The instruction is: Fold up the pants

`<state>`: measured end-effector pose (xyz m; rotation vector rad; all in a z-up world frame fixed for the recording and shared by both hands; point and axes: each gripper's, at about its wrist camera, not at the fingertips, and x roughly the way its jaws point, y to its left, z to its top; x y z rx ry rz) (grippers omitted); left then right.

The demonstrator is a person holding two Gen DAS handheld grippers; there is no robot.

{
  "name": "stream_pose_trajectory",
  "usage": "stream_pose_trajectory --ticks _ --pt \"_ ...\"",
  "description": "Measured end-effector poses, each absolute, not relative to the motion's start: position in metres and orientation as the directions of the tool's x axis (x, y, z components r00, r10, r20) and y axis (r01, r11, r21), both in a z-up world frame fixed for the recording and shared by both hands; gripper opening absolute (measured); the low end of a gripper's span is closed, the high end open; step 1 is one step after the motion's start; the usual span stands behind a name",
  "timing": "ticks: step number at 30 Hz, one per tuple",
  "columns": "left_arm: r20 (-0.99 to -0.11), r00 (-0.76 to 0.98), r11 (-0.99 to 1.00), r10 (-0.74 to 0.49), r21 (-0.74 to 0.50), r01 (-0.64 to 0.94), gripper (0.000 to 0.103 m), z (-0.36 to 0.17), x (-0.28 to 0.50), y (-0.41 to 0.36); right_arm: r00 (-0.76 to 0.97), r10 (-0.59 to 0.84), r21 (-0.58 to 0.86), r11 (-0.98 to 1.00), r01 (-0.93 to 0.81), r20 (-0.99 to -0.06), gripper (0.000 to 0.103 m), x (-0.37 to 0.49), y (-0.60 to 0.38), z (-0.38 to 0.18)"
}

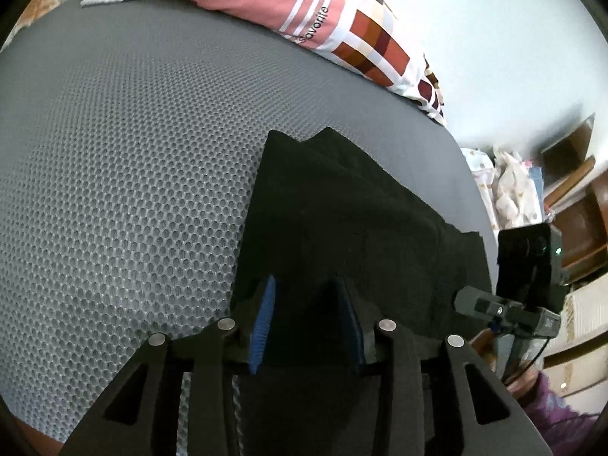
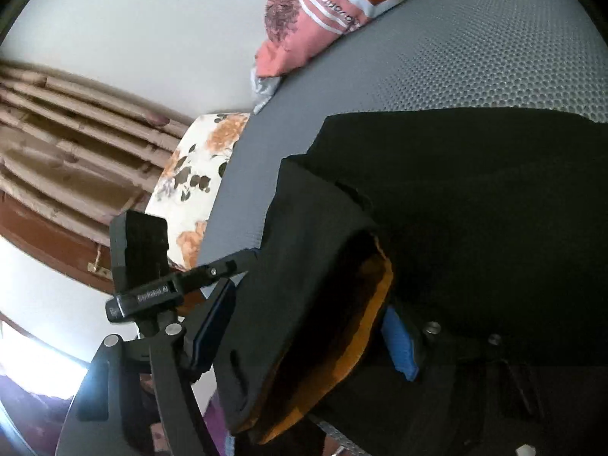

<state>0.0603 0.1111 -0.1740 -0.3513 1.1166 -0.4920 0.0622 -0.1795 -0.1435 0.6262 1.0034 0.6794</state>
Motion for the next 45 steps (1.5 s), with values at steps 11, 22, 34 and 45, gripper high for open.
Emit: stream_pose_trajectory --ticks 11,22,34,45 --pt "-0.788 0.349 0.862 -0.506 -0.466 0.197 0.043 -0.144 0.057 0.102 0.404 0.775 0.802 0.579 -0.147 -0.485 0.015 0.063 -0.194 -0.117" --pt "-0.807 0.340 0.854 -0.483 -0.347 0.388 0.067 -0.124 0.044 0.010 0.577 0.645 0.771 0.636 -0.041 -0.501 0.015 0.023 -0.353 -0.056" --pt "-0.865 0.318 0.846 -0.389 -0.197 0.496 0.067 -0.146 0.047 -0.069 0.617 0.618 0.840 0.523 0.141 -0.488 0.014 -0.004 -0.439 -0.141" --pt "-0.892 0.288 0.890 -0.348 -0.218 0.401 0.085 -0.184 0.068 -0.053 0.696 0.569 0.856 0.502 0.128 -0.438 0.022 -0.041 -0.461 -0.128"
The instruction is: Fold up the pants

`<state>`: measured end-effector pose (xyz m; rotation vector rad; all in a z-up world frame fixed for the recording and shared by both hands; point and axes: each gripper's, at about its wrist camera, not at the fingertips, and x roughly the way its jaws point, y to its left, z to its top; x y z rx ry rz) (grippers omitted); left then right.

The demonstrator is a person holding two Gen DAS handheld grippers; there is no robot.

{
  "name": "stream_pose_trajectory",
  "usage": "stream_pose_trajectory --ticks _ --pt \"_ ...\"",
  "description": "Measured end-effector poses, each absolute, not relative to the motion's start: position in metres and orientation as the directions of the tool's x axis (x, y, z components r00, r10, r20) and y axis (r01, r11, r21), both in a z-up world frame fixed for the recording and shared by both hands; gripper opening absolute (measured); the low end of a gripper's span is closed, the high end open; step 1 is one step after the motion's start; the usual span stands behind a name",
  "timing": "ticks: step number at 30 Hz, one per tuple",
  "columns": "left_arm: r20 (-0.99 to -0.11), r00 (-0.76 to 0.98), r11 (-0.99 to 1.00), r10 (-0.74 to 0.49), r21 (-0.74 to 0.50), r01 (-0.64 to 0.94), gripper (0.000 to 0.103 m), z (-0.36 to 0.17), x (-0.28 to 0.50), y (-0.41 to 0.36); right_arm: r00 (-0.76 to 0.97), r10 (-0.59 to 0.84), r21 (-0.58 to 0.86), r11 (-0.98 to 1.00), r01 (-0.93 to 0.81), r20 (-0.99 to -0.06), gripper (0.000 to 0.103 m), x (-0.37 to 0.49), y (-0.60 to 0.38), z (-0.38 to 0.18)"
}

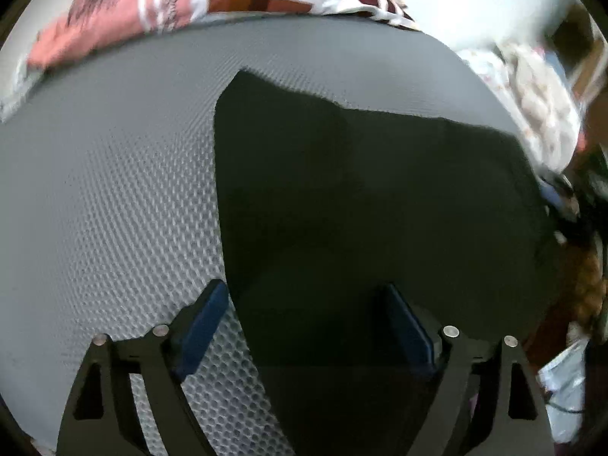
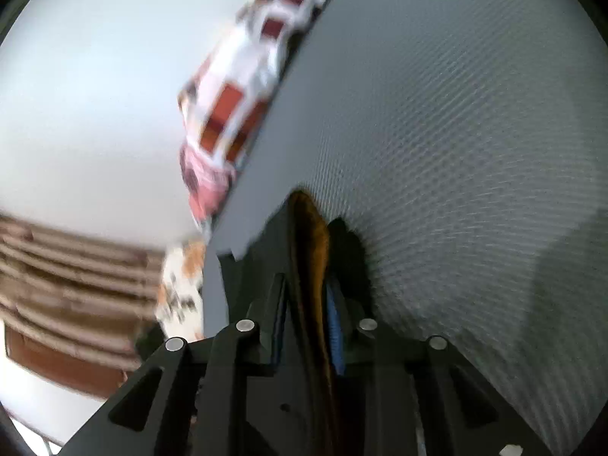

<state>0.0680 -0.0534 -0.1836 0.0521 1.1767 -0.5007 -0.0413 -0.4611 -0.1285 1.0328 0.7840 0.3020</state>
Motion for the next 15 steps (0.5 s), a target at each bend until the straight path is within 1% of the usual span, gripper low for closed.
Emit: stream_pose_trajectory --ticks 1,3,5,6,9,10,11,12,13,15 --pt "-0.894 0.288 0.894 -0.342 -0.216 0.393 0.086 -0.184 0.069 -0.051 0.704 0.594 0.880 0.467 0.090 -0.388 0.022 -0.061 -0.461 -0.120" --pt "-0.890 0.296 0.891 -0.345 -0.212 0.402 0.087 -0.183 0.067 -0.049 0.703 0.635 0.911 0.410 0.044 -0.320 0.022 -0.085 -0.454 -0.111" --pt "-0.892 0.302 0.889 -0.337 -0.195 0.415 0.088 -0.183 0.066 -0.052 0.664 0.691 0.930 0.368 0.016 -0.285 0.022 -0.106 -0.436 -0.110" --pt "-0.892 0.304 0.888 -0.335 -0.190 0.419 0.090 -0.184 0.066 -0.053 0.643 0.710 0.932 0.363 0.015 -0.287 0.022 -0.114 -0.427 -0.113" --pt "-0.890 0.310 0.888 -0.334 -0.187 0.420 0.093 -0.185 0.066 -0.056 0.599 0.724 0.920 0.387 0.059 -0.342 0.027 -0.121 -0.406 -0.131" --pt "-0.890 0.312 0.888 -0.331 -0.183 0.422 0.095 -0.186 0.066 -0.056 0.598 0.704 0.909 0.404 0.107 -0.383 0.028 -0.120 -0.406 -0.143" --pt "-0.892 0.311 0.890 -0.328 -0.180 0.420 0.096 -0.187 0.068 -0.057 0.602 0.696 0.909 0.393 0.136 -0.391 0.028 -0.120 -0.408 -0.152" --pt "-0.890 0.310 0.888 -0.335 -0.188 0.420 0.096 -0.187 0.069 -0.056 0.609 0.695 0.916 0.373 0.148 -0.382 0.028 -0.118 -0.409 -0.156" --pt "-0.889 0.306 0.887 -0.339 -0.194 0.419 0.096 -0.187 0.070 -0.056 0.620 0.688 0.920 0.354 0.169 -0.378 0.025 -0.119 -0.413 -0.163" --pt "-0.891 0.302 0.887 -0.338 -0.194 0.420 0.096 -0.187 0.070 -0.055 0.645 0.669 0.926 0.324 0.195 -0.370 0.025 -0.121 -0.418 -0.169"
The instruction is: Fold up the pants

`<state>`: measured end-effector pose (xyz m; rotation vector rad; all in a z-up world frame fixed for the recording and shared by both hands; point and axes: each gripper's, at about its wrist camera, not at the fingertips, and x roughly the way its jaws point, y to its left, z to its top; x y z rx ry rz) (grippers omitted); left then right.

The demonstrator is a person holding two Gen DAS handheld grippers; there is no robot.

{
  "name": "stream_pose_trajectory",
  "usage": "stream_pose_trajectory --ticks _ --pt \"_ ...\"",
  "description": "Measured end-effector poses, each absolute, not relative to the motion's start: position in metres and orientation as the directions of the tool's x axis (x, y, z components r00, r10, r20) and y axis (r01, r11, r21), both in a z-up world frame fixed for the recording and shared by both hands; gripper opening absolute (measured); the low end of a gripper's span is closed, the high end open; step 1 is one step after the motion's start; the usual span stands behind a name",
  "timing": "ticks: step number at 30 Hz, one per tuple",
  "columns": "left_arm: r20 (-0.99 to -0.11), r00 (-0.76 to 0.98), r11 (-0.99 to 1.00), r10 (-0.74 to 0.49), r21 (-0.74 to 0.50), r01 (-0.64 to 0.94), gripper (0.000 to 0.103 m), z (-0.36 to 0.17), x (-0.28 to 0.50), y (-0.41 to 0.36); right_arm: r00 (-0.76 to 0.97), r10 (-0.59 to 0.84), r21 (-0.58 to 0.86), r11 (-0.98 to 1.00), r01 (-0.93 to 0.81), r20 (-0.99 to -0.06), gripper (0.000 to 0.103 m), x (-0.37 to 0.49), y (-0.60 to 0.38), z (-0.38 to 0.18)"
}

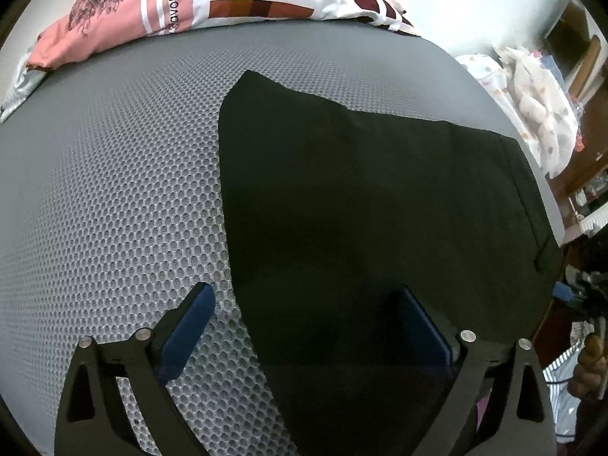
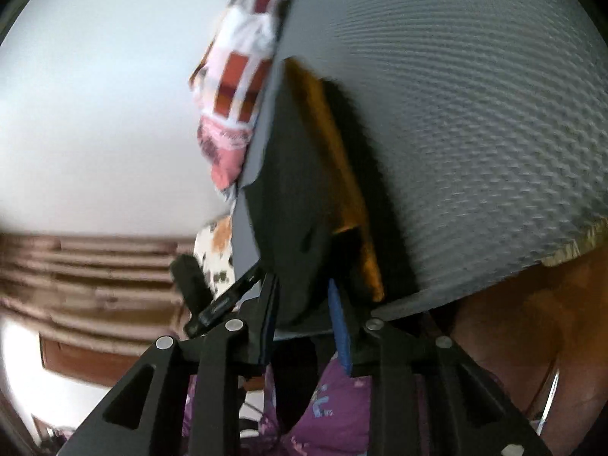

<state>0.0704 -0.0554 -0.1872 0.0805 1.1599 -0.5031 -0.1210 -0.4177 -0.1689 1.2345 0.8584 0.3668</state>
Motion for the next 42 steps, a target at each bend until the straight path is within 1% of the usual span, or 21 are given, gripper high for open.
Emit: stream_pose_trajectory --ticks 2,4,5,7,9,10,11,12,14,19,21,24,26,28,31,33,36,38,39,40,42 --pt "-0.890 0.306 0.886 -0.337 -0.190 0.423 0.097 -0.187 0.070 -0.055 0.671 0.656 0.936 0.299 0.188 -0.345 0.028 -0.125 -0.424 -0.168" --pt "-0.889 0.311 0.886 -0.336 -0.186 0.424 0.097 -0.188 0.070 -0.055 0.671 0.644 0.925 0.329 0.191 -0.368 0.029 -0.123 -0.426 -0.165" --pt "-0.889 0.312 0.886 -0.335 -0.185 0.424 0.097 -0.188 0.070 -0.056 0.671 0.643 0.924 0.328 0.194 -0.369 0.030 -0.118 -0.426 -0.165" --pt "-0.887 0.313 0.886 -0.339 -0.189 0.423 0.097 -0.188 0.070 -0.055 0.674 0.647 0.929 0.321 0.183 -0.356 0.034 -0.110 -0.425 -0.164" --pt "-0.888 0.311 0.885 -0.339 -0.188 0.425 0.097 -0.188 0.070 -0.056 0.680 0.630 0.916 0.363 0.171 -0.377 0.034 -0.103 -0.423 -0.159" --pt "-0.888 0.311 0.885 -0.338 -0.187 0.426 0.097 -0.188 0.069 -0.055 0.679 0.620 0.904 0.395 0.163 -0.393 0.033 -0.099 -0.419 -0.155" --pt "-0.889 0.311 0.885 -0.337 -0.186 0.427 0.097 -0.188 0.068 -0.054 0.676 0.613 0.893 0.421 0.160 -0.410 0.027 -0.097 -0.417 -0.152" --pt "-0.889 0.310 0.884 -0.337 -0.186 0.429 0.097 -0.188 0.068 -0.054 0.665 0.595 0.866 0.472 0.165 -0.451 0.013 -0.093 -0.414 -0.147" --pt "-0.891 0.304 0.883 -0.338 -0.188 0.430 0.097 -0.187 0.069 -0.055 0.666 0.580 0.855 0.487 0.178 -0.469 0.012 -0.091 -0.413 -0.142" --pt "-0.895 0.277 0.878 -0.349 -0.209 0.430 0.097 -0.185 0.074 -0.053 0.695 0.626 0.911 0.399 0.104 -0.353 0.012 -0.109 -0.408 -0.110" --pt "-0.903 0.282 0.885 -0.325 -0.185 0.428 0.097 -0.185 0.075 -0.053 0.688 0.642 0.926 0.358 0.121 -0.338 0.012 -0.118 -0.403 -0.119" --pt "-0.904 0.294 0.883 -0.309 -0.157 0.442 0.098 -0.187 0.073 -0.055 0.662 0.635 0.916 0.326 0.236 -0.397 0.011 -0.128 -0.407 -0.162" --pt "-0.908 0.299 0.881 -0.294 -0.137 0.452 0.098 -0.187 0.071 -0.058 0.665 0.659 0.935 0.206 0.288 -0.351 0.010 -0.134 -0.416 -0.199" --pt "-0.908 0.298 0.881 -0.293 -0.135 0.454 0.100 -0.188 0.072 -0.060 0.667 0.662 0.937 0.195 0.288 -0.343 0.009 -0.134 -0.417 -0.203" --pt "-0.910 0.296 0.880 -0.290 -0.132 0.456 0.102 -0.189 0.073 -0.062 0.655 0.659 0.929 0.244 0.278 -0.369 0.009 -0.132 -0.416 -0.194" --pt "-0.910 0.300 0.881 -0.286 -0.127 0.456 0.103 -0.190 0.073 -0.063 0.651 0.670 0.934 0.221 0.282 -0.355 0.009 -0.131 -0.417 -0.198" --pt "-0.908 0.306 0.882 -0.287 -0.126 0.454 0.103 -0.191 0.073 -0.063 0.666 0.679 0.948 0.168 0.269 -0.309 0.016 -0.136 -0.424 -0.199" --pt "-0.909 0.301 0.880 -0.288 -0.128 0.457 0.103 -0.191 0.073 -0.063 0.688 0.656 0.949 0.171 0.264 -0.310 0.019 -0.146 -0.431 -0.191" --pt "-0.910 0.299 0.880 -0.288 -0.128 0.458 0.103 -0.191 0.074 -0.064 0.700 0.639 0.946 0.181 0.268 -0.320 0.028 -0.153 -0.437 -0.188" --pt "-0.910 0.299 0.880 -0.288 -0.127 0.458 0.103 -0.191 0.074 -0.063 0.708 0.618 0.939 0.204 0.276 -0.342 0.040 -0.159 -0.442 -0.183" --pt "-0.909 0.301 0.879 -0.288 -0.127 0.460 0.103 -0.192 0.074 -0.063 0.711 0.604 0.933 0.233 0.276 -0.361 0.051 -0.165 -0.448 -0.178"
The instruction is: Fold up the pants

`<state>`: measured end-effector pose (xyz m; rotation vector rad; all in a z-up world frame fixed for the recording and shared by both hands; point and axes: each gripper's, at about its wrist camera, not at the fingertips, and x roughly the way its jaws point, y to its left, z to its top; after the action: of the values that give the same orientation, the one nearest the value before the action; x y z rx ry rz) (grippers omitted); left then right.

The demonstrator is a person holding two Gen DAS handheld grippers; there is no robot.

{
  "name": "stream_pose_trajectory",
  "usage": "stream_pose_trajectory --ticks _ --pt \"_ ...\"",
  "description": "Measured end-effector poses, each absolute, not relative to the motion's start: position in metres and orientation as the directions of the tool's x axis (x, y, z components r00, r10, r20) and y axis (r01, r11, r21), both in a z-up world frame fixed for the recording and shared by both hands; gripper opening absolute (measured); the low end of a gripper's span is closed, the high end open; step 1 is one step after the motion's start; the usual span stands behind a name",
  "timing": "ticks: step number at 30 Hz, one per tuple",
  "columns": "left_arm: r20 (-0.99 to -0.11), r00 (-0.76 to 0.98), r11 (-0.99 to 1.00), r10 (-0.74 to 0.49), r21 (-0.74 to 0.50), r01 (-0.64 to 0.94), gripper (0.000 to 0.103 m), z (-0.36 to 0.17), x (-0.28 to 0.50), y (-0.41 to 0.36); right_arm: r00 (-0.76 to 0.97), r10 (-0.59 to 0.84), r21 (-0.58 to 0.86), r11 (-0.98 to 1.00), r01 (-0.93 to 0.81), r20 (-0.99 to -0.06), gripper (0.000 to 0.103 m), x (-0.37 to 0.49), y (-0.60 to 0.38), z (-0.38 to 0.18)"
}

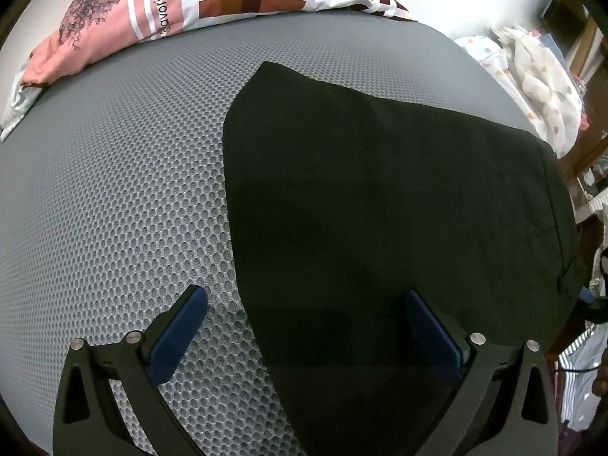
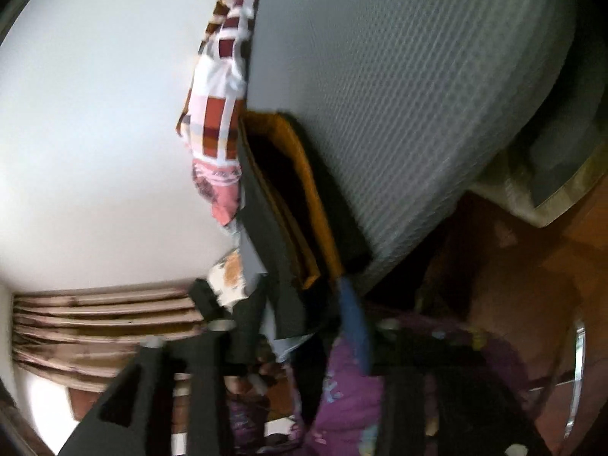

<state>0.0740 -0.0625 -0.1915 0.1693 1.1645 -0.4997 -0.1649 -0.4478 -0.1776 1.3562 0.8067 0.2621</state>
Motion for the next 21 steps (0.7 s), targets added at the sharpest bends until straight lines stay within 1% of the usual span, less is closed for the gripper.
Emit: stream_pose_trajectory --ticks 2,4,5,6,7,8,10,11,14,17,21 --pt "-0.908 0.303 0.878 -0.290 -0.127 0.461 0.103 -0.192 0.073 -0.062 0.698 0.623 0.935 0.218 0.280 -0.354 0.052 -0.163 -0.445 -0.180" --pt "-0.907 0.303 0.878 -0.291 -0.127 0.462 0.103 -0.192 0.073 -0.062 0.669 0.647 0.930 0.220 0.293 -0.364 0.060 -0.155 -0.436 -0.186" --pt "-0.907 0.303 0.878 -0.291 -0.127 0.462 0.103 -0.192 0.072 -0.062 0.660 0.654 0.927 0.222 0.302 -0.371 0.060 -0.150 -0.432 -0.188" --pt "-0.907 0.303 0.878 -0.291 -0.127 0.462 0.103 -0.192 0.072 -0.062 0.655 0.665 0.931 0.205 0.302 -0.359 0.060 -0.145 -0.428 -0.190" --pt "-0.908 0.304 0.878 -0.290 -0.126 0.461 0.103 -0.192 0.072 -0.062 0.651 0.683 0.941 0.184 0.284 -0.330 0.057 -0.140 -0.423 -0.190" --pt "-0.907 0.304 0.878 -0.290 -0.126 0.461 0.103 -0.192 0.072 -0.062 0.645 0.687 0.940 0.202 0.274 -0.335 0.052 -0.138 -0.418 -0.186" --pt "-0.905 0.310 0.878 -0.291 -0.124 0.462 0.103 -0.192 0.071 -0.061 0.618 0.663 0.906 0.338 0.256 -0.422 0.024 -0.133 -0.411 -0.170" --pt "-0.902 0.318 0.878 -0.292 -0.121 0.463 0.103 -0.192 0.070 -0.061 0.617 0.658 0.901 0.355 0.251 -0.431 0.020 -0.131 -0.410 -0.167" --pt "-0.894 0.339 0.883 -0.292 -0.117 0.454 0.103 -0.193 0.068 -0.060 0.609 0.635 0.876 0.404 0.262 -0.475 0.019 -0.121 -0.414 -0.167" --pt "-0.889 0.356 0.897 -0.287 -0.119 0.425 0.103 -0.193 0.070 -0.057 0.620 0.622 0.871 0.426 0.245 -0.479 0.017 -0.107 -0.419 -0.167" --pt "-0.885 0.377 0.917 -0.273 -0.121 0.381 0.103 -0.193 0.075 -0.051 0.642 0.619 0.868 0.471 0.159 -0.453 0.017 -0.082 -0.414 -0.139"
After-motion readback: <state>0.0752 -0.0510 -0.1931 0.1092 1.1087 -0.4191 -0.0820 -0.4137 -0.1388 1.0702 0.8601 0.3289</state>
